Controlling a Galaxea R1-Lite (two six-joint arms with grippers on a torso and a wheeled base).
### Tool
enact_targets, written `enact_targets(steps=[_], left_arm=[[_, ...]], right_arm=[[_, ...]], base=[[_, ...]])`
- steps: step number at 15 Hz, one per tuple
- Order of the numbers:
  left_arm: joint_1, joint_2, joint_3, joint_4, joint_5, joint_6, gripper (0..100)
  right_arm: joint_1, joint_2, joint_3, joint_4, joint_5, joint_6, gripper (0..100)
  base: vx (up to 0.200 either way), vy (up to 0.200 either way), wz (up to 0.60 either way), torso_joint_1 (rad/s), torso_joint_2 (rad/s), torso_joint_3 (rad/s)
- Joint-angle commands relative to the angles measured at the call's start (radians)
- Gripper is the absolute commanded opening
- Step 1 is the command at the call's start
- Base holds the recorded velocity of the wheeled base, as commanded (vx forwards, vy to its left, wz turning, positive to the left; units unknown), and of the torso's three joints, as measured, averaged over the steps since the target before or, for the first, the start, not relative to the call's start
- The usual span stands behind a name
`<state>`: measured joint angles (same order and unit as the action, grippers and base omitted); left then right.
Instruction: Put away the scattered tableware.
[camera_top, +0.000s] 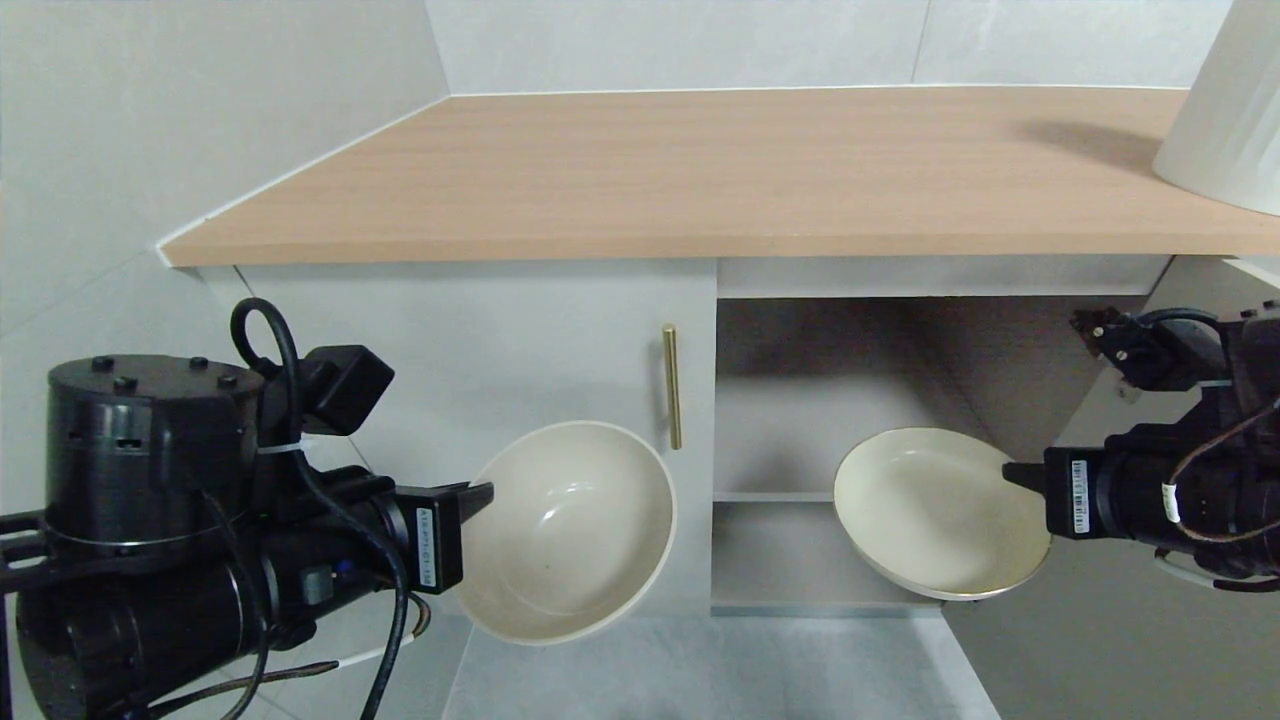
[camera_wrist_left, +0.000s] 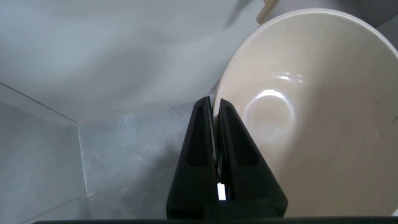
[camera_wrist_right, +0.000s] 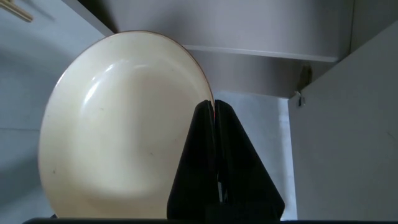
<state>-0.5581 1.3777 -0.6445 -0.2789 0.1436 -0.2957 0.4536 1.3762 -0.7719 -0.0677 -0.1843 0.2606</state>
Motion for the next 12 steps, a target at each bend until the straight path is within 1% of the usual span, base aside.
enact_targets(steps=[1, 4, 7, 9, 12], left_arm=[[0.000, 0.001, 0.000, 0.000, 0.001, 0.000, 0], [0.000, 0.001, 0.000, 0.000, -0.001, 0.000, 0], [-0.003, 0.009, 0.002, 0.000, 0.001, 0.000, 0], [-0.003, 0.009, 0.000, 0.000, 0.001, 0.000, 0], [-0.005, 0.014, 0.000, 0.000, 0.001, 0.000, 0]], right_arm=[[0.000, 0.026, -0.001, 0.000, 0.000, 0.000, 0], [0.000, 0.152, -0.004, -0.041, -0.001, 0.002, 0], [-0.003, 0.380, -0.009, -0.222, -0.011, 0.017, 0], [-0.023, 0.501, -0.018, -0.328, -0.023, 0.075, 0], [-0.064, 0.629, -0.070, -0.396, -0.067, 0.126, 0]], base=[[0.000, 0.000, 0.00, 0.000, 0.00, 0.000], [0.000, 0.000, 0.00, 0.000, 0.00, 0.000], [0.000, 0.000, 0.00, 0.000, 0.00, 0.000], [0.000, 0.000, 0.00, 0.000, 0.00, 0.000], [0.000, 0.000, 0.00, 0.000, 0.00, 0.000]])
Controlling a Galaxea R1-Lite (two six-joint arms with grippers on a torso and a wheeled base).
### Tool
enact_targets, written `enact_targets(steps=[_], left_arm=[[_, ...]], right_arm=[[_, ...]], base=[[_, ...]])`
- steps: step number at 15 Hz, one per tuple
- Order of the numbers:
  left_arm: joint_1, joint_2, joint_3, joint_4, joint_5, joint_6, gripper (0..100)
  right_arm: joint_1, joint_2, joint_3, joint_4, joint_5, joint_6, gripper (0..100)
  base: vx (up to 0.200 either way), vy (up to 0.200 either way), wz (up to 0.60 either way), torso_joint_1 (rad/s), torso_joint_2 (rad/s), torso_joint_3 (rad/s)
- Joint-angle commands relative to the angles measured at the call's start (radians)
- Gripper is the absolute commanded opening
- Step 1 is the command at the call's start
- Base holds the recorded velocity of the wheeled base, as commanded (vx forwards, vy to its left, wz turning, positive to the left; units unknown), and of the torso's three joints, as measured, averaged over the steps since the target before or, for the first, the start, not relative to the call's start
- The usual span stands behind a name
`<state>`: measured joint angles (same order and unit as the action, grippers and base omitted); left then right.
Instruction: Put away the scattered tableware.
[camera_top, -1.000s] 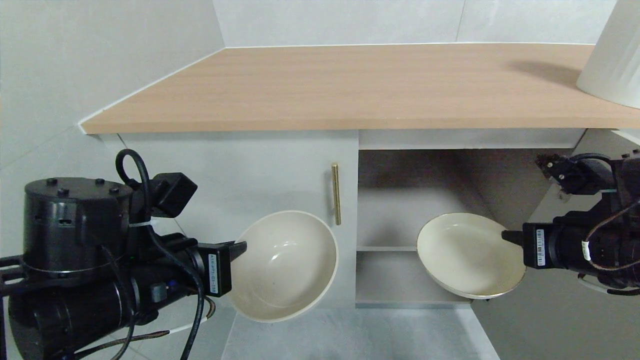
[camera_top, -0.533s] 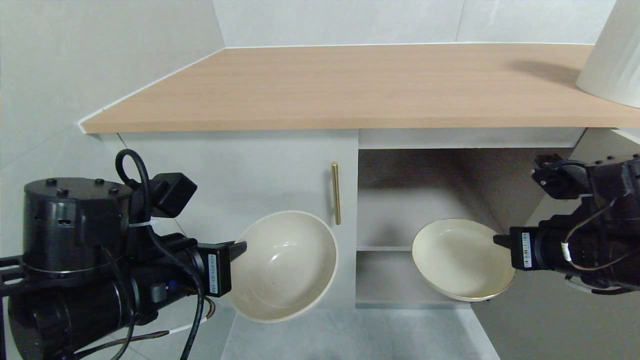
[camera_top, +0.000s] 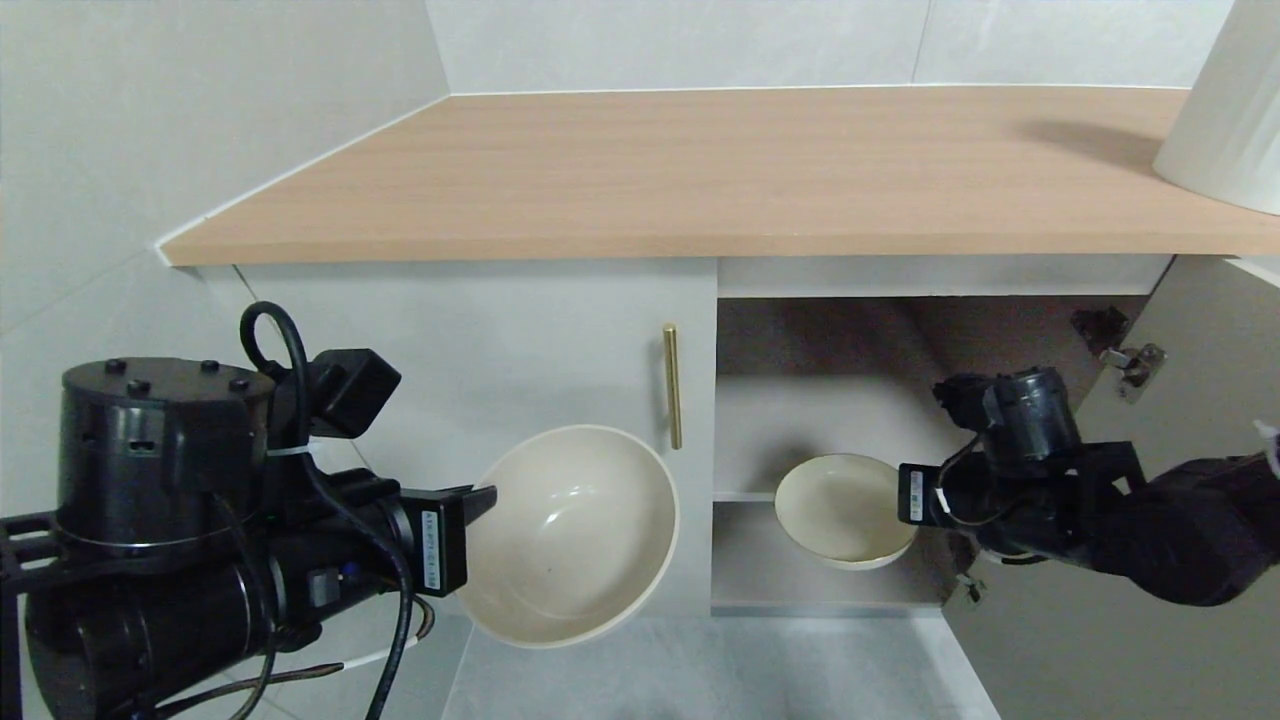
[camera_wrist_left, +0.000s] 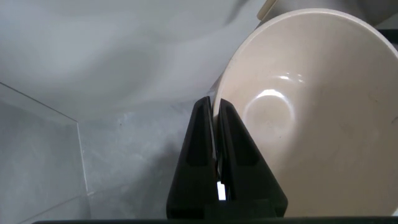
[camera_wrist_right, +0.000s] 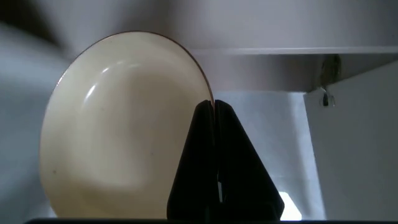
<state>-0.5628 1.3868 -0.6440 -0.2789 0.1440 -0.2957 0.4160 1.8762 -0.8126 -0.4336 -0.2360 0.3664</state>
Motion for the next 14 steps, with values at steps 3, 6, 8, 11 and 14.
enact_targets(steps=[3, 6, 8, 11, 14], left_arm=[[0.000, 0.008, 0.001, 0.000, 0.000, 0.000, 0], [0.000, 0.008, 0.001, 0.000, 0.000, 0.000, 0], [0.000, 0.015, 0.001, 0.000, 0.000, 0.000, 0], [0.000, 0.035, 0.001, 0.000, 0.000, 0.000, 0], [0.000, 0.035, 0.001, 0.000, 0.000, 0.000, 0]], right_arm=[[-0.051, 0.207, -0.077, -0.099, -0.049, 0.032, 0], [-0.078, 0.288, -0.178, -0.099, -0.091, 0.032, 0], [-0.094, 0.322, -0.218, -0.099, -0.121, 0.037, 0], [-0.121, 0.368, -0.281, -0.097, -0.166, 0.049, 0], [-0.135, 0.393, -0.327, -0.097, -0.184, 0.049, 0]], base=[[0.000, 0.000, 0.00, 0.000, 0.00, 0.000], [0.000, 0.000, 0.00, 0.000, 0.00, 0.000], [0.000, 0.000, 0.00, 0.000, 0.00, 0.000], [0.000, 0.000, 0.00, 0.000, 0.00, 0.000], [0.000, 0.000, 0.00, 0.000, 0.00, 0.000]])
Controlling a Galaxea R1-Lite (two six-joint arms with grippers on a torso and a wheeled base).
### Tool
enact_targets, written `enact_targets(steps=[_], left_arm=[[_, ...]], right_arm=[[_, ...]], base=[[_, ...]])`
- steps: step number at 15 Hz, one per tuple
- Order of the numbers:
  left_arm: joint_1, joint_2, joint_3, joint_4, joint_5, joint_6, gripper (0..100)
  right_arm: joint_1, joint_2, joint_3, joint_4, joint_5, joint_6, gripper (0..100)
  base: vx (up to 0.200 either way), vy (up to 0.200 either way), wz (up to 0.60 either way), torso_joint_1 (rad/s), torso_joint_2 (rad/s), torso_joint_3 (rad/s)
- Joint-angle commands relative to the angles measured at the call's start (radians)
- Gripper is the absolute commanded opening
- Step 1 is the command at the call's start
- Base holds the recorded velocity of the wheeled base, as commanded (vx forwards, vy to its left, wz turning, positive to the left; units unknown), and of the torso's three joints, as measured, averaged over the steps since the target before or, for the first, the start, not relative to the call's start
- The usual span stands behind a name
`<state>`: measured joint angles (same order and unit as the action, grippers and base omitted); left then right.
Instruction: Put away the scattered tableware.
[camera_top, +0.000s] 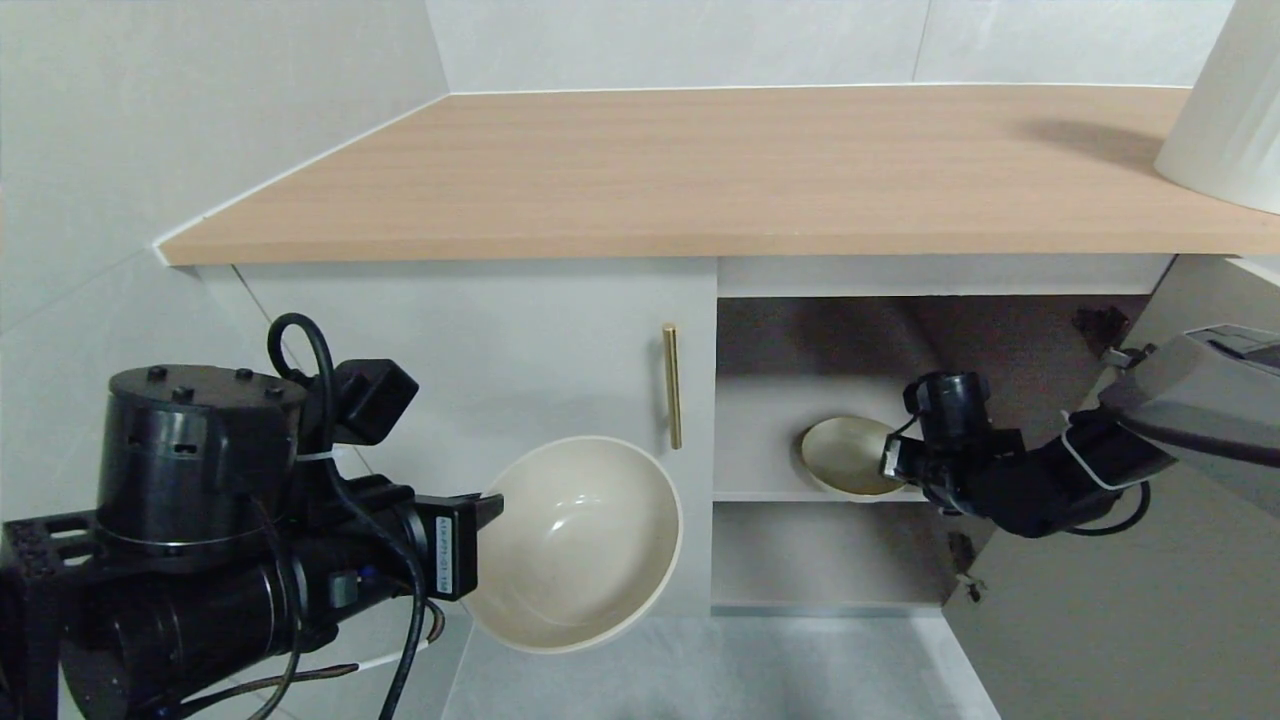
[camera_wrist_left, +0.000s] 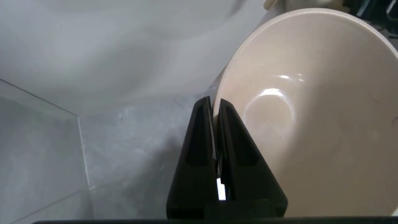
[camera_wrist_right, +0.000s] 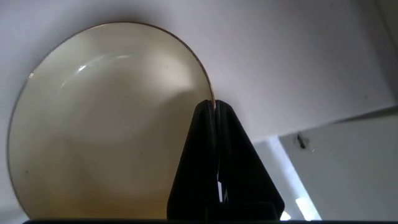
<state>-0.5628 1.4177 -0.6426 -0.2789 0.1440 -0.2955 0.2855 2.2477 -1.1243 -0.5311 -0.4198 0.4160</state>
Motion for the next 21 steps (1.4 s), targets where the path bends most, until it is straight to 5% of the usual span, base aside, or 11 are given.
enact_targets(steps=[1, 10, 11, 18, 21], left_arm=[[0.000, 0.006, 0.000, 0.000, 0.000, -0.001, 0], [0.000, 0.006, 0.000, 0.000, 0.002, 0.003, 0], [-0.002, 0.006, 0.000, 0.000, 0.002, 0.003, 0], [-0.028, 0.072, -0.031, -0.009, 0.008, 0.007, 0], [-0.057, 0.139, -0.032, -0.011, 0.008, 0.029, 0]], right_arm=[[-0.011, 0.035, -0.048, 0.000, -0.020, 0.000, 0], [-0.014, 0.070, -0.117, -0.001, -0.062, 0.020, 0], [-0.014, 0.070, -0.117, -0.001, -0.062, 0.020, 100], [0.046, -0.158, 0.029, 0.002, -0.027, 0.043, 100], [0.185, -0.399, 0.202, 0.028, 0.185, 0.035, 100]], base=[[0.000, 0.000, 0.00, 0.000, 0.00, 0.000], [0.000, 0.000, 0.00, 0.000, 0.00, 0.000], [0.000, 0.000, 0.00, 0.000, 0.00, 0.000], [0.000, 0.000, 0.00, 0.000, 0.00, 0.000], [0.000, 0.000, 0.00, 0.000, 0.00, 0.000]])
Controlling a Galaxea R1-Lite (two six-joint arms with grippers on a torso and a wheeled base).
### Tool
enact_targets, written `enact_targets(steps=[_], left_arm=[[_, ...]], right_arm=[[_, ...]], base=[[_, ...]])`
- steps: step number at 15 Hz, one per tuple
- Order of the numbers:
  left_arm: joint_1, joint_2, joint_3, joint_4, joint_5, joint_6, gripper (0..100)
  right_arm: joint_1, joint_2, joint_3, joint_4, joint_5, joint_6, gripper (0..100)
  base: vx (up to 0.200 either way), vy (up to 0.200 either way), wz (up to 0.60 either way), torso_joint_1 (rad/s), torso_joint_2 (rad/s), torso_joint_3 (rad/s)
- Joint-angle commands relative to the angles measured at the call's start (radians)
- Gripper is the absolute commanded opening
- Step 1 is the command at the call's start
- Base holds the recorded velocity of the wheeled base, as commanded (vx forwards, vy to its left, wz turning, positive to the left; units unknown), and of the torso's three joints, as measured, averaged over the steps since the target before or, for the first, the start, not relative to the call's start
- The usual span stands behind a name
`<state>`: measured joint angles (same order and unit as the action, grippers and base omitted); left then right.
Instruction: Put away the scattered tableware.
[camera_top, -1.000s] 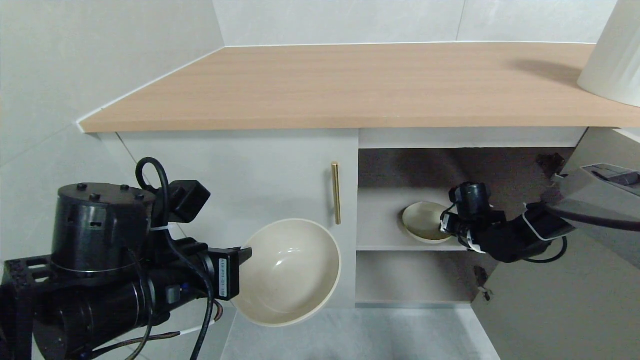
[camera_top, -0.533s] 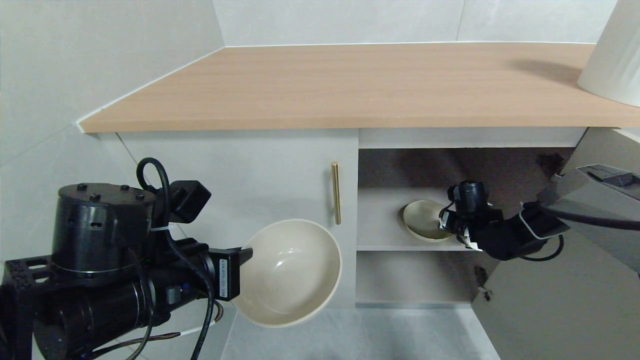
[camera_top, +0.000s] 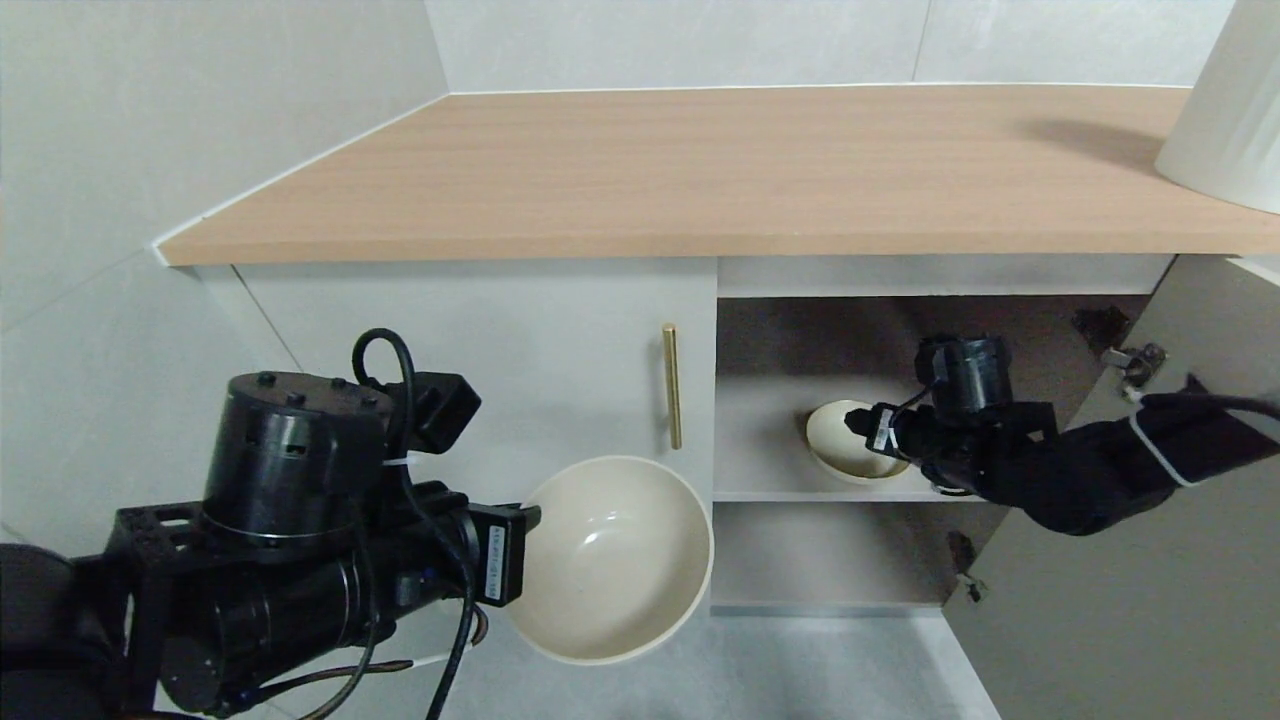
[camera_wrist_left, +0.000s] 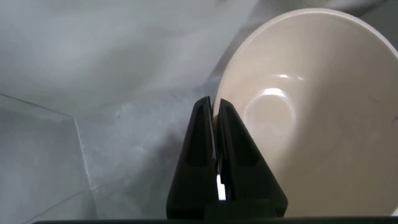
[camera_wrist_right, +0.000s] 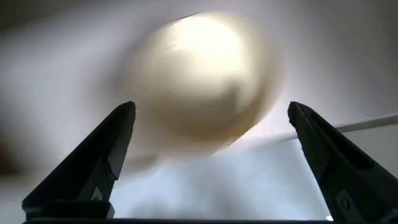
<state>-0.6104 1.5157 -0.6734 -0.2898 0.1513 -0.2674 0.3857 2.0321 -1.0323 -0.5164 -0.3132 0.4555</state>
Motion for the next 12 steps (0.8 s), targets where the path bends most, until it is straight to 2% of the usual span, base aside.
enact_targets(steps=[1, 3, 4, 5, 7, 9, 12], left_arm=[[-0.022, 0.089, -0.002, -0.003, 0.010, 0.013, 0], [-0.057, 0.152, -0.002, -0.054, 0.060, 0.013, 0], [-0.084, 0.181, -0.006, -0.085, 0.067, 0.016, 0], [-0.124, 0.213, -0.029, -0.109, 0.071, 0.031, 0], [-0.184, 0.251, -0.040, -0.115, 0.131, 0.048, 0], [-0.203, 0.250, -0.038, -0.115, 0.165, 0.048, 0], [-0.224, 0.227, -0.037, -0.115, 0.182, 0.048, 0]], right_arm=[[0.137, -0.268, 0.156, 0.041, 0.141, -0.014, 100], [0.209, -0.372, 0.192, 0.122, 0.149, -0.074, 100], [0.248, -0.421, 0.202, 0.144, 0.152, -0.083, 100], [0.294, -0.463, 0.207, 0.177, 0.154, -0.084, 100], [0.366, -0.518, 0.216, 0.277, 0.155, -0.100, 100], [0.397, -0.517, 0.242, 0.312, 0.155, -0.156, 100], [0.432, -0.480, 0.261, 0.314, 0.151, -0.167, 100]], base=[[0.000, 0.000, 0.00, 0.000, 0.00, 0.000], [0.000, 0.000, 0.00, 0.000, 0.00, 0.000], [0.000, 0.000, 0.00, 0.000, 0.00, 0.000], [0.000, 0.000, 0.00, 0.000, 0.00, 0.000], [0.000, 0.000, 0.00, 0.000, 0.00, 0.000], [0.000, 0.000, 0.00, 0.000, 0.00, 0.000], [0.000, 0.000, 0.00, 0.000, 0.00, 0.000]])
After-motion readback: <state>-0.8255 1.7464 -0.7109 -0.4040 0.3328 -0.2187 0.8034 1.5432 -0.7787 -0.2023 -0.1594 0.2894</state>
